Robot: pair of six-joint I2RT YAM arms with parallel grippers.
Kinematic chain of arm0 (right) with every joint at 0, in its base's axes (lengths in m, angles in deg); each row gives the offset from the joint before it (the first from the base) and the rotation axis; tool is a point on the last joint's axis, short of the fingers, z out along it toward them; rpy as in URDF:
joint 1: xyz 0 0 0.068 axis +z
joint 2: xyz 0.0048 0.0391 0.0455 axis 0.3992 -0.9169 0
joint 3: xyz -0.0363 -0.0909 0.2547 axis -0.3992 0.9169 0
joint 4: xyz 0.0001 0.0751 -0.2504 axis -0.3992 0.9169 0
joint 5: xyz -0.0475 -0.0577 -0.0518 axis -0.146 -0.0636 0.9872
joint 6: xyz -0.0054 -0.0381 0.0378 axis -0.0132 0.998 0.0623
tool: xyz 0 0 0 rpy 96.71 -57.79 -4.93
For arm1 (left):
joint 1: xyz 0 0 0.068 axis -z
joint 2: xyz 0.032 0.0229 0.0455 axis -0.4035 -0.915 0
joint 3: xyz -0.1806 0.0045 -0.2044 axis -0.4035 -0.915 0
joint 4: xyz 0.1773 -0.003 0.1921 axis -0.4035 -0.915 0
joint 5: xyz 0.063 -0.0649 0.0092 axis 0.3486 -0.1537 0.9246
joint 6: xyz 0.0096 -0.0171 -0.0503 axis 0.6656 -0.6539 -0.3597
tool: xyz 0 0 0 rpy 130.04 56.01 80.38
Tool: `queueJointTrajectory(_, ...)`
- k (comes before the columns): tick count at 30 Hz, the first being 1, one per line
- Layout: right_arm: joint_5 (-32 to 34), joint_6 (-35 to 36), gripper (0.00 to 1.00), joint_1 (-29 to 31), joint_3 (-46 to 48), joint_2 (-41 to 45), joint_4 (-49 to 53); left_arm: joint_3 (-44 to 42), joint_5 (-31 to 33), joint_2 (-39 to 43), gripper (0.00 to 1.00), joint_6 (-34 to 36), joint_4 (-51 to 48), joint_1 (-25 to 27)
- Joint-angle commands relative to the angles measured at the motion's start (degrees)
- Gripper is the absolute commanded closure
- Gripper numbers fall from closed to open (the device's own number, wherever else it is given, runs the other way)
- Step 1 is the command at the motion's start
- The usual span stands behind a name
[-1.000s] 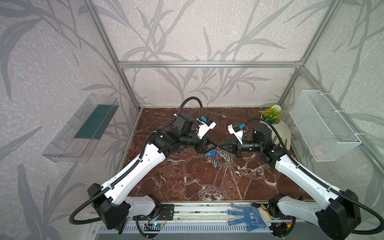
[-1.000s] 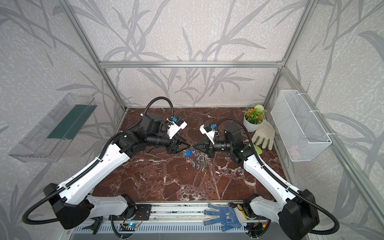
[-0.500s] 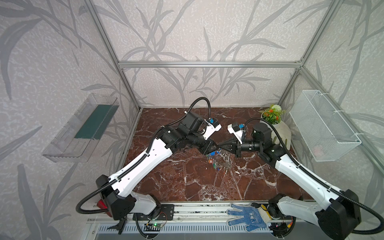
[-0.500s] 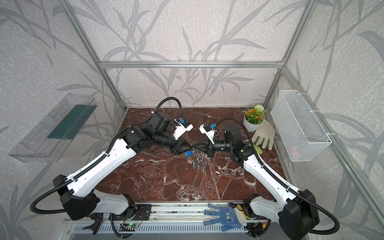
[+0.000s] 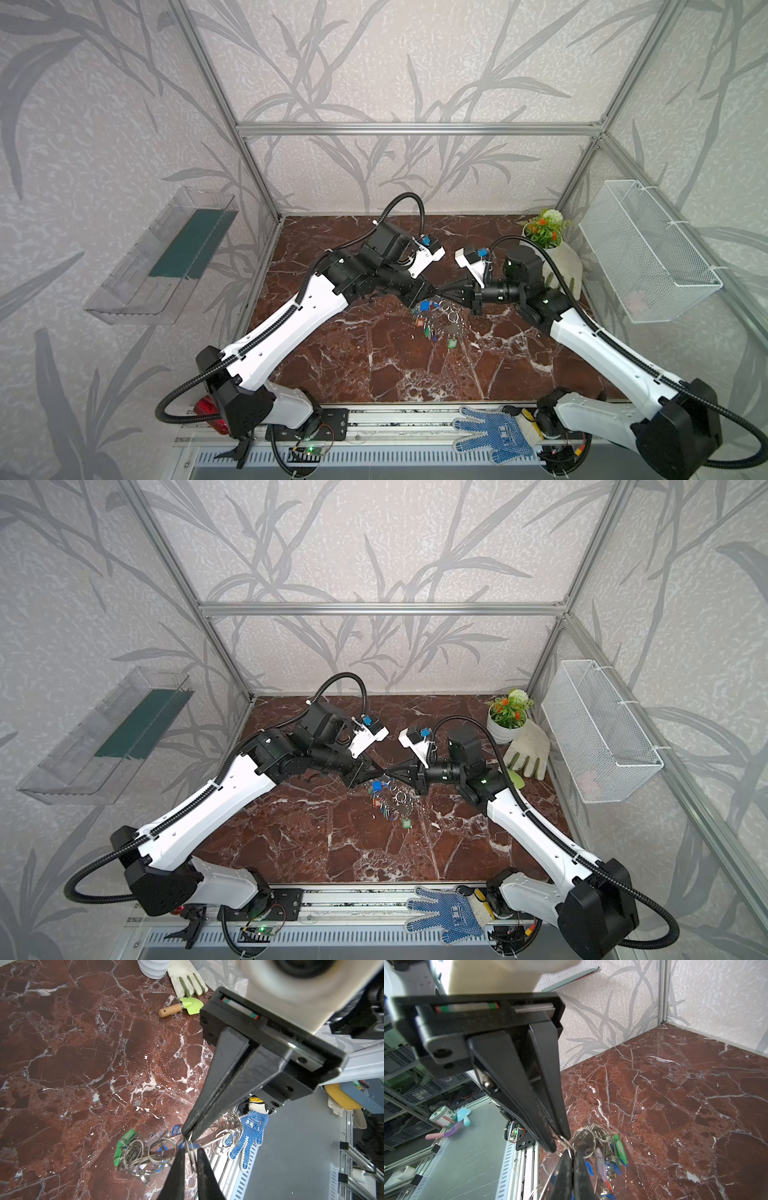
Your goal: Put the keys on the keyring
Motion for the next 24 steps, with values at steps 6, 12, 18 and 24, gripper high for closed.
queueJointTrajectory(6, -0.4, 0.6, 1.0, 0.4, -2.9, 0.5, -1.6, 2.4, 0.6, -1.2, 0.93, 1.1, -2.6, 0.6)
queueJointTrajectory(12, 0.2, 0.7, 1.0, 0.4, -2.8, 0.6, -1.5, 2.5, 0.5, -1.3, 1.0, 1.2, -3.0, 0.8)
queueJointTrajectory(18, 1.8, 0.5, 1.0, 0.3, -2.5, 1.1, -1.2, -0.9, 2.4, 1.3, 1.0, 3.0, 3.0, 0.9)
queueJointTrajectory(24, 4.6, 1.2, 0.98, 0.3, -3.1, 2.4, 2.4, -8.7, 4.2, 8.5, 1.0, 4.2, 14.0, 1.2)
